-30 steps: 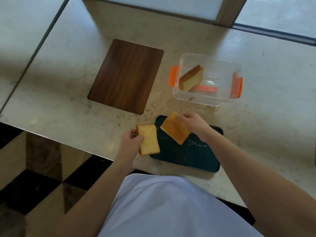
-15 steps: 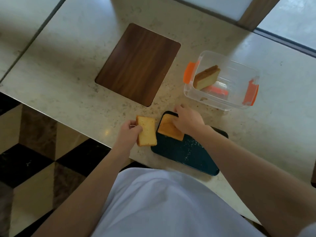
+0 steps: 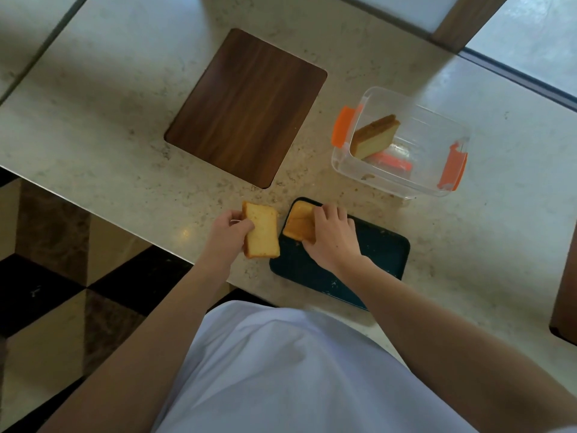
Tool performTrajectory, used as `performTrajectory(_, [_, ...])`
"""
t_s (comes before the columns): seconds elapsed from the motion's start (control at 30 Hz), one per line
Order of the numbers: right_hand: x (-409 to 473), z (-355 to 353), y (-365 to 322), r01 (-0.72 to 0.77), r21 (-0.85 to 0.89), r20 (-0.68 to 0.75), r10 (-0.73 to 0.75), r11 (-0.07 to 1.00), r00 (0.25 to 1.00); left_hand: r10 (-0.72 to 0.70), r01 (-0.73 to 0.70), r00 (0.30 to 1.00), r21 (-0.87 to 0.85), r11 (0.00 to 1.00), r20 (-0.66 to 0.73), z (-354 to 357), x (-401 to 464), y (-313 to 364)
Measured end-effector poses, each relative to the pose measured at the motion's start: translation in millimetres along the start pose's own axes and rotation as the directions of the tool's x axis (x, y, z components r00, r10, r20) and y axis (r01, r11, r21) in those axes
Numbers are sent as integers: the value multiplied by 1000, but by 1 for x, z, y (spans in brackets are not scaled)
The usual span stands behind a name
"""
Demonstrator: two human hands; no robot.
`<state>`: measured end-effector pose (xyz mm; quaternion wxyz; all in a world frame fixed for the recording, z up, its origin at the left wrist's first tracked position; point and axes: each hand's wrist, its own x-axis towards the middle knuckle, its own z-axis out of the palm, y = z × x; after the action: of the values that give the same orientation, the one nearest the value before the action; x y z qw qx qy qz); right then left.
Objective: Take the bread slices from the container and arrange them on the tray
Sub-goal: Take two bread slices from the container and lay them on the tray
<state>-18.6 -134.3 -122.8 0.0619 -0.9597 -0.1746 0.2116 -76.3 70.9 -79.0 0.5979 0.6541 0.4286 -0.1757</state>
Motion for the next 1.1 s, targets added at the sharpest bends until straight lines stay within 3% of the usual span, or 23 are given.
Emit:
performTrajectory(0.43, [12, -5, 0, -45, -16, -21, 45, 999, 999, -9, 8, 1000, 47, 999, 21, 5, 3, 4])
performTrajectory(0.83, [26, -6, 3, -80, 73, 70, 75, 994, 995, 3, -6, 999, 59, 998, 54, 8, 3, 0])
performTrajectory(1.1, [20, -11, 3, -94, 128, 25, 92, 987, 995, -14, 12, 998, 31, 999, 64, 9, 4, -5])
